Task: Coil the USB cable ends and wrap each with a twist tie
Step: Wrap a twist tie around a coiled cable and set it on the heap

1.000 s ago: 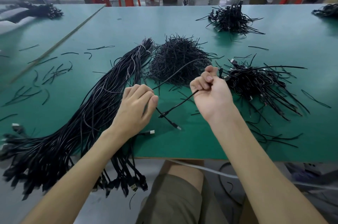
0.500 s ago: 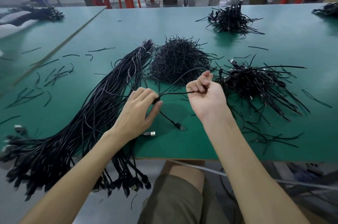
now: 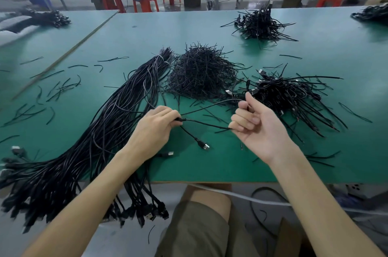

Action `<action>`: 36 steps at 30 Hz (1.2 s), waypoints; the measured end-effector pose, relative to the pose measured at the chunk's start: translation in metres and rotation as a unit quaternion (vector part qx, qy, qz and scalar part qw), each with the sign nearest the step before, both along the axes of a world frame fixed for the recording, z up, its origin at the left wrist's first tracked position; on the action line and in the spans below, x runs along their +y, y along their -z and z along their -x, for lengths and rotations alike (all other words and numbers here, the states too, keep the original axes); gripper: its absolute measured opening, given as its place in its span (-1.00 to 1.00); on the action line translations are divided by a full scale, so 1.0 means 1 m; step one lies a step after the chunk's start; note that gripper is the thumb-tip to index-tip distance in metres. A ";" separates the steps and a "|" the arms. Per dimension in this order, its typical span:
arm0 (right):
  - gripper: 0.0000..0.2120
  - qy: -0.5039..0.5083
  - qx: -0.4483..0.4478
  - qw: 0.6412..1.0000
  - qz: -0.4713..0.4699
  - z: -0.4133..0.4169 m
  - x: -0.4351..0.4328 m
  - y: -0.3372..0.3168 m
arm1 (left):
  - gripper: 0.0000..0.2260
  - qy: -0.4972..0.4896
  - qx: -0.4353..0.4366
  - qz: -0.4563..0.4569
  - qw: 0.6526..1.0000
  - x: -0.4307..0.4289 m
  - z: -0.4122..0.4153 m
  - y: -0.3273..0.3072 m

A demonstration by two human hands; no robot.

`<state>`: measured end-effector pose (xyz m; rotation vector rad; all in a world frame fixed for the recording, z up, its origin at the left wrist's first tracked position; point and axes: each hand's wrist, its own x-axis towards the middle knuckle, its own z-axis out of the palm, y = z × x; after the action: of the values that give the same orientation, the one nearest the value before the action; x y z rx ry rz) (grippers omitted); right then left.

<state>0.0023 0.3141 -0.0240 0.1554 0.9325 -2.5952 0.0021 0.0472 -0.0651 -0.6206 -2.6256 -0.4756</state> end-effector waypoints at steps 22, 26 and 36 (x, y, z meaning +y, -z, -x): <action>-0.72 -0.109 0.170 0.977 -0.067 -0.010 0.017 0.010 | -0.89 -0.071 -0.003 -0.051 0.996 -0.008 0.010 0.008; -0.71 -0.057 0.137 0.984 0.101 -0.010 0.022 0.010 | -0.88 -0.072 -0.016 -0.052 0.996 -0.008 0.012 0.010; -0.60 -0.100 0.153 0.952 -0.244 0.000 0.024 0.007 | -0.87 -0.052 -0.031 -0.029 0.998 -0.005 0.010 0.008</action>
<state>0.0019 0.3383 -0.0308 -0.2105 1.6024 -2.1913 -0.0080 0.0426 -0.0732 -0.4555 -2.6763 -0.5468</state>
